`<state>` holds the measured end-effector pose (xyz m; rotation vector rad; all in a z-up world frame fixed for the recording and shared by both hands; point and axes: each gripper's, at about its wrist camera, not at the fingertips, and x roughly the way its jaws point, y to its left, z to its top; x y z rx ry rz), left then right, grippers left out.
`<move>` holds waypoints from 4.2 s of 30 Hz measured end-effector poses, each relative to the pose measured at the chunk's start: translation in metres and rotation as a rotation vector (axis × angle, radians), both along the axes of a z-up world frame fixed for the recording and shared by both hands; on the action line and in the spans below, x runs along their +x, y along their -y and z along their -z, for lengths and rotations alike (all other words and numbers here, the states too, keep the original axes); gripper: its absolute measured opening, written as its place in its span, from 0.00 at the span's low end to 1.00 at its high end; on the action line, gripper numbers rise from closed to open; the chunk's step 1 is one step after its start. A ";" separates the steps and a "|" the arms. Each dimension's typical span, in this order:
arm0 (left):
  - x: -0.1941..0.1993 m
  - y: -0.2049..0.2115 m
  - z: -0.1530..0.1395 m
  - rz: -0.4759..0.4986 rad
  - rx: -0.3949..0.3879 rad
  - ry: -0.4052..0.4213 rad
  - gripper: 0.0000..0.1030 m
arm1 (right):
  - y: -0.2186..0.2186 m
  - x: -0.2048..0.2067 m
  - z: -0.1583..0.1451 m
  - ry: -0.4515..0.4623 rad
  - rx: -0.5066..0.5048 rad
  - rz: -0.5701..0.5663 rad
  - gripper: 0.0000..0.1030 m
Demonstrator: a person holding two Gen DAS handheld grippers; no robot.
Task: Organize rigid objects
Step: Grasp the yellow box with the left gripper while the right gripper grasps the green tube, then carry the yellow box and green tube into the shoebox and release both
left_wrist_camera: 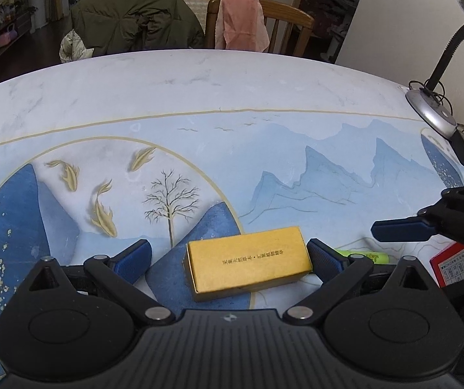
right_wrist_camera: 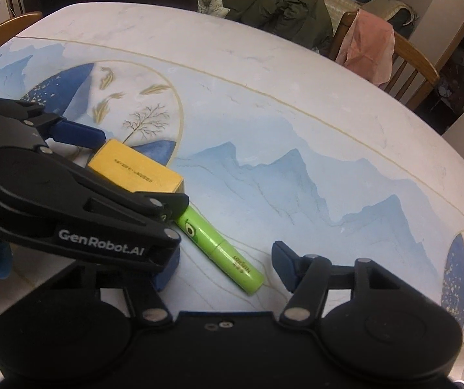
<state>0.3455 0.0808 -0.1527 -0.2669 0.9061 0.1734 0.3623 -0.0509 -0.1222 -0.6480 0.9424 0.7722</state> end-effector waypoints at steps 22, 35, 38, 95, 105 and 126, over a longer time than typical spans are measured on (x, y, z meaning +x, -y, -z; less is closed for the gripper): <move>-0.013 -0.009 -0.005 0.004 -0.005 0.024 0.75 | 0.004 -0.008 0.000 -0.094 0.078 0.073 0.15; -0.047 0.004 -0.010 -0.005 -0.044 0.015 0.74 | 0.035 -0.031 -0.014 -0.151 0.181 0.217 0.14; -0.058 0.009 -0.016 -0.003 -0.056 0.027 0.74 | 0.042 -0.040 -0.022 -0.153 0.199 0.231 0.14; -0.079 0.290 -0.122 0.348 0.048 0.111 0.74 | 0.346 -0.075 -0.098 -0.081 0.543 0.610 0.15; -0.039 0.329 -0.099 0.435 0.076 0.017 0.74 | 0.379 -0.049 -0.083 -0.081 0.515 0.655 0.15; 0.009 0.349 -0.054 0.405 0.006 -0.205 0.74 | 0.362 0.011 -0.047 -0.134 0.362 0.618 0.15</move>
